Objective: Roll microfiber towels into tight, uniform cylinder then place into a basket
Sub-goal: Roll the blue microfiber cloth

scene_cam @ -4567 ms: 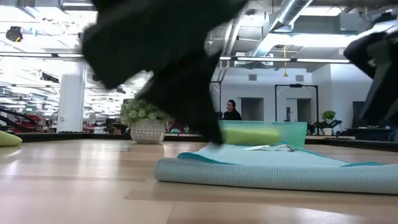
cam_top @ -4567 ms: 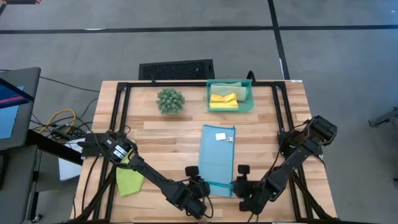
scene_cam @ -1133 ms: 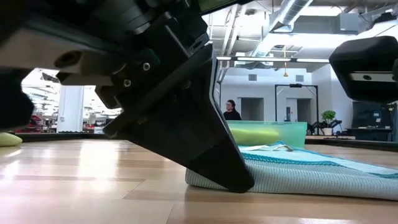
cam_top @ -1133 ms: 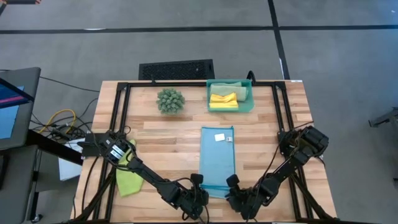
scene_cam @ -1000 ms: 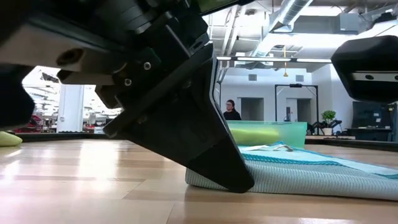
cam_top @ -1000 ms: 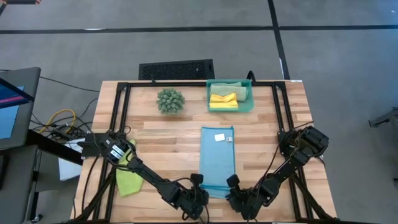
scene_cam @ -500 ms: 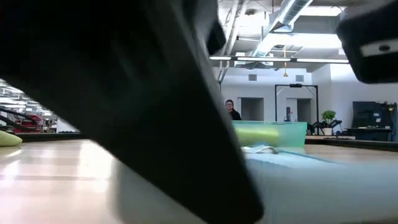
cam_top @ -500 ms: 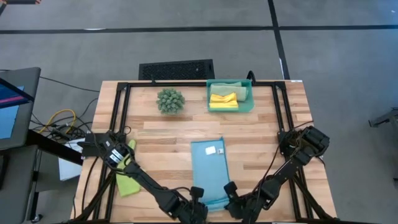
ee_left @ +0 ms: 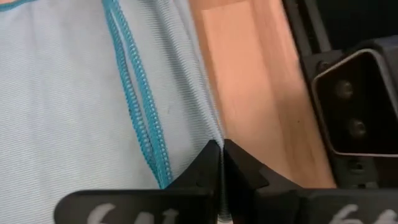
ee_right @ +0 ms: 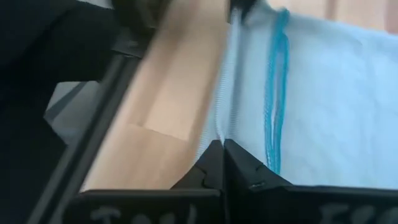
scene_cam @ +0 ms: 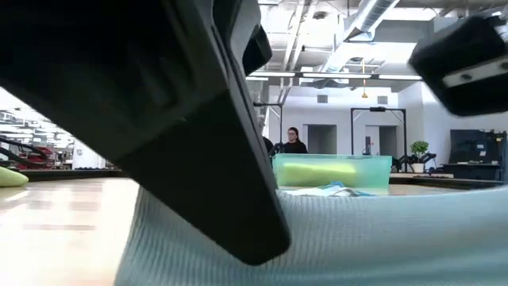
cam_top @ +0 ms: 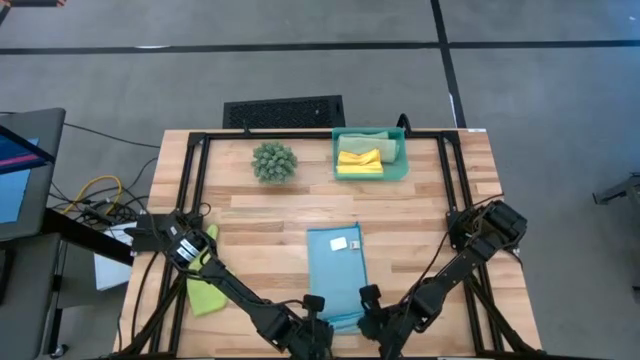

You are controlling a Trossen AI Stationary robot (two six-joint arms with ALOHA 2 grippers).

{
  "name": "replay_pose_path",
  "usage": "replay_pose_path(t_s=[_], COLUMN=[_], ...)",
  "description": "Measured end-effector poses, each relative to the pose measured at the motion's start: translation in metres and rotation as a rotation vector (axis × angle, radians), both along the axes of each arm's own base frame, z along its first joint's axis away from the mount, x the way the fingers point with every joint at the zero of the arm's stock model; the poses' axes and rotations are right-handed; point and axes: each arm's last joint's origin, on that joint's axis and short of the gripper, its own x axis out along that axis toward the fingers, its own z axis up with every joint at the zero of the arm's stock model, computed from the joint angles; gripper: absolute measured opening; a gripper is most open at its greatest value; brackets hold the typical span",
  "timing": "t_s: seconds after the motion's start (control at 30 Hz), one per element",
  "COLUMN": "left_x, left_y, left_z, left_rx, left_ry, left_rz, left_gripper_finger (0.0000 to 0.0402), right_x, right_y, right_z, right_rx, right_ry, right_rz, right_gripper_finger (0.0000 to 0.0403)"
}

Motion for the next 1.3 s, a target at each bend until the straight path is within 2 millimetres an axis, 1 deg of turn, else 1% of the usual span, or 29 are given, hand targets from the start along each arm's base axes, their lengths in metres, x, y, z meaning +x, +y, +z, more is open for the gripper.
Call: replay_pose_path(t_s=[0.1,0.2,0.3,0.53,0.67,0.77,0.9,1.0,1.13,1.3], left_x=[0.003,0.004,0.004,0.004,0.004,0.004,0.009,0.012,0.012,0.015], left_y=[0.007,0.011,0.009,-0.006,-0.01,-0.008,0.001,0.005,0.009,0.013], left_z=[-0.001,-0.001,0.0,0.016,0.02,0.02,0.019,0.018,0.016,0.016], left_rx=[0.016,0.016,-0.005,-0.081,-0.08,-0.066,-0.076,-0.092,-0.103,-0.138], left_ry=[0.019,0.033,0.034,0.024,0.011,0.024,0.06,0.072,0.102,0.133], left_rz=[0.021,0.037,0.018,-0.052,-0.092,-0.117,-0.123,-0.146,-0.156,-0.172], left_gripper_finger=[0.0002,0.0002,0.0002,0.0002,0.0002,0.0002,0.0002,0.0002,0.0002,0.0002], right_x=[0.001,0.002,0.0,0.0,0.0,0.0,0.006,0.008,0.013,0.022], right_y=[-0.004,-0.005,-0.002,0.006,0.009,0.008,0.001,-0.009,-0.017,-0.032], right_z=[-0.001,-0.001,0.0,0.008,0.012,0.015,0.012,0.004,-0.002,-0.005], right_rx=[-0.007,-0.005,0.006,0.091,0.143,0.159,0.174,0.227,0.315,0.368], right_ry=[0.02,0.019,0.008,-0.013,-0.004,-0.009,0.011,0.033,0.003,0.042], right_rz=[-0.036,-0.041,-0.032,0.044,0.082,0.068,0.057,0.066,0.074,-0.008], right_gripper_finger=[0.0016,0.0012,0.0012,0.0018,0.0014,0.0015,0.0015,0.0011,0.0014,0.0014])
